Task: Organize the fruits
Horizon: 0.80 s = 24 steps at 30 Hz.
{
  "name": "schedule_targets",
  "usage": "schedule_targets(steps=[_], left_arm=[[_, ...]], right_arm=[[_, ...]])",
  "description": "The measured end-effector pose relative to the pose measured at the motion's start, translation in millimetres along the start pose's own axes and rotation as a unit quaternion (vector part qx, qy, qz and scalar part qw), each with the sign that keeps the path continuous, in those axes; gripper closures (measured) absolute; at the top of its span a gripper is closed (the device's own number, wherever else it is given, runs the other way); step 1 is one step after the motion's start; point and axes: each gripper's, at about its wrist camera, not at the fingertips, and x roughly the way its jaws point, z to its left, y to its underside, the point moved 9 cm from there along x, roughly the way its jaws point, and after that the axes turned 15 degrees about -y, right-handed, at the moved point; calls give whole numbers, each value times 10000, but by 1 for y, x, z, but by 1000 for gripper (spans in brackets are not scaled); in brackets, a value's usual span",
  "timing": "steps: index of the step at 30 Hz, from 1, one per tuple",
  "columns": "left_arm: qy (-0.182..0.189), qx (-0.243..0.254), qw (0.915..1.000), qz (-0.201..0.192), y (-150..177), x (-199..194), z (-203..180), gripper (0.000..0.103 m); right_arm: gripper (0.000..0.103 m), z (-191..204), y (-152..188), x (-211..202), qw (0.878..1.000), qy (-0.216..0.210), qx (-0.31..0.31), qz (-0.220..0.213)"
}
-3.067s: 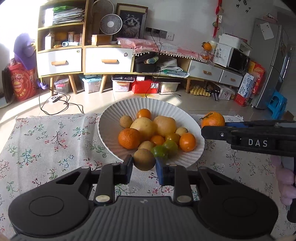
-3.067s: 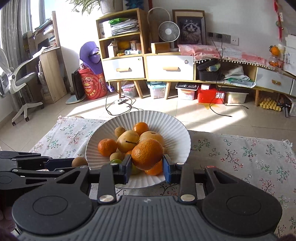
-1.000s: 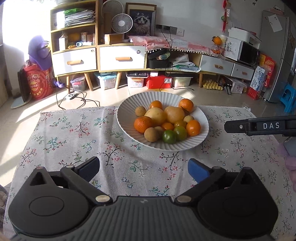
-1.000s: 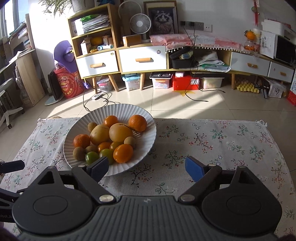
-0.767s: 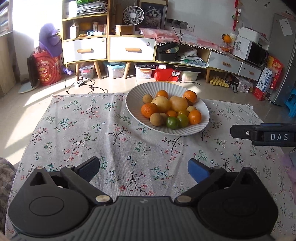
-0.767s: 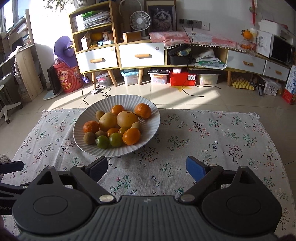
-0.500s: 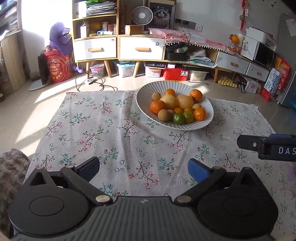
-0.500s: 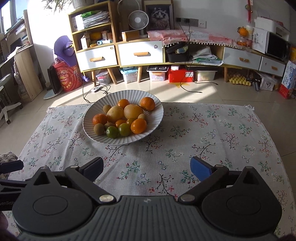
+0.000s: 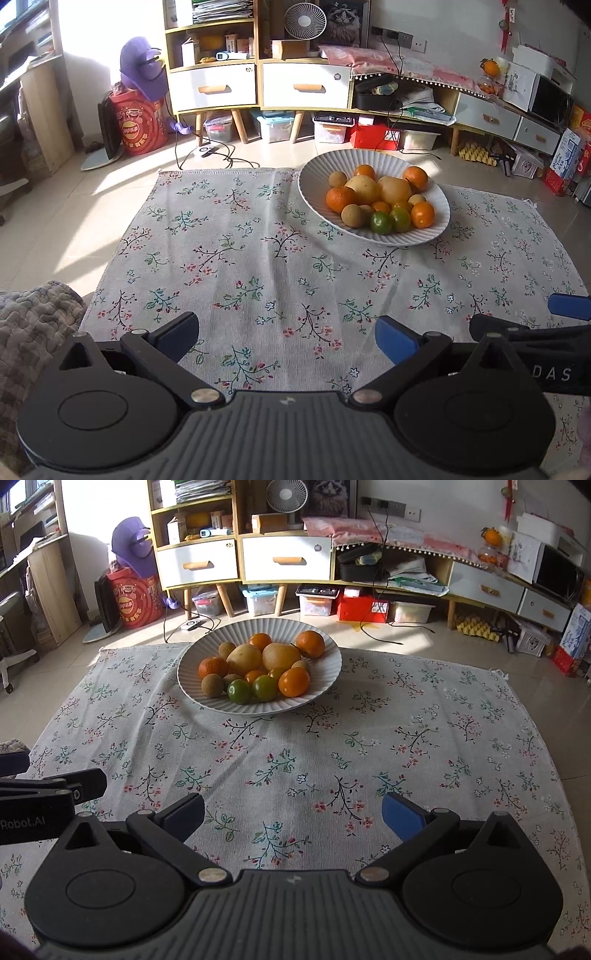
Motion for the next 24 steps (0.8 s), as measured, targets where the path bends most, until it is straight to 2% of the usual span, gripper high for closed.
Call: schedule_targets(steps=[6, 24], left_arm=[[-92, 31, 9999, 69, 4, 0, 1, 5], [-125, 100, 9998, 108, 6, -2, -1, 5]], right_arm=[[1, -5, 2, -1, 9999, 146, 41, -2], [1, -3, 3, -2, 9999, 150, 51, 5]])
